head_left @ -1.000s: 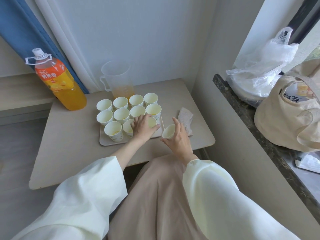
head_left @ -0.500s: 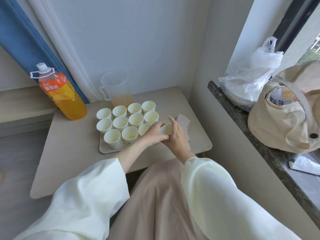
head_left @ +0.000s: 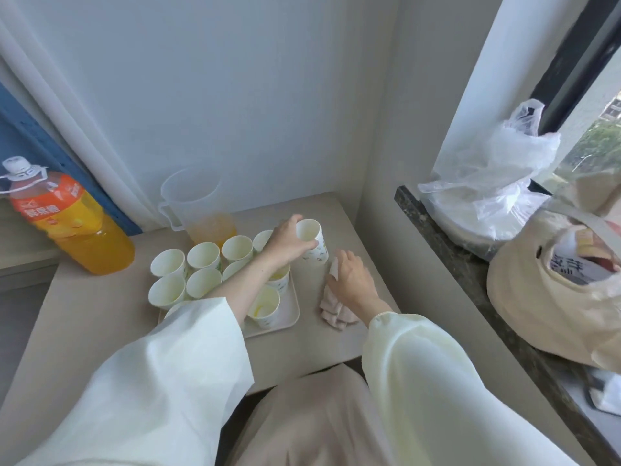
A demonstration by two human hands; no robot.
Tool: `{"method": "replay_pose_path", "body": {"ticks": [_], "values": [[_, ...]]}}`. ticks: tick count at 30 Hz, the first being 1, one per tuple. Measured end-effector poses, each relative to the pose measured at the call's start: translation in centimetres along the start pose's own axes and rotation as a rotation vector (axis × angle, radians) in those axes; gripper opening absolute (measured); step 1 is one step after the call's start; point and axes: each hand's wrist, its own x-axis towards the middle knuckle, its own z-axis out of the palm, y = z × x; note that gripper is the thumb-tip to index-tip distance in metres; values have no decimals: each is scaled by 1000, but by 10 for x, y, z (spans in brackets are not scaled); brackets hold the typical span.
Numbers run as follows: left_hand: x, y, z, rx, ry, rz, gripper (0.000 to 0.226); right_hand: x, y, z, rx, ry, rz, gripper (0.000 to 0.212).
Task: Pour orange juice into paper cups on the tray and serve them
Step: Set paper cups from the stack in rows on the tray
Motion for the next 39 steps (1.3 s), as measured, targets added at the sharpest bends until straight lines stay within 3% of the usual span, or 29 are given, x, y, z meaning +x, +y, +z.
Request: {"method": "replay_pose_path", "body": {"ticks": [7, 16, 21, 26, 32, 39], "values": [[83, 0, 10, 73, 69, -20, 72, 76, 4, 12, -54, -134, -12, 55], [152, -23, 34, 189, 130, -93, 63, 122, 14, 48, -94, -212, -33, 58], [153, -31, 43, 209, 76, -81, 74, 118, 19, 57, -115, -222, -32, 61], [125, -23, 33, 159, 80, -46, 85, 96, 13, 38, -71, -172, -40, 69], [43, -7, -16, 127, 48, 10, 61, 33, -18, 4, -163, -157, -58, 58], [-97, -16, -62, 148, 107, -47, 32, -77, -79, -24, -209, -117, -110, 40]]}}
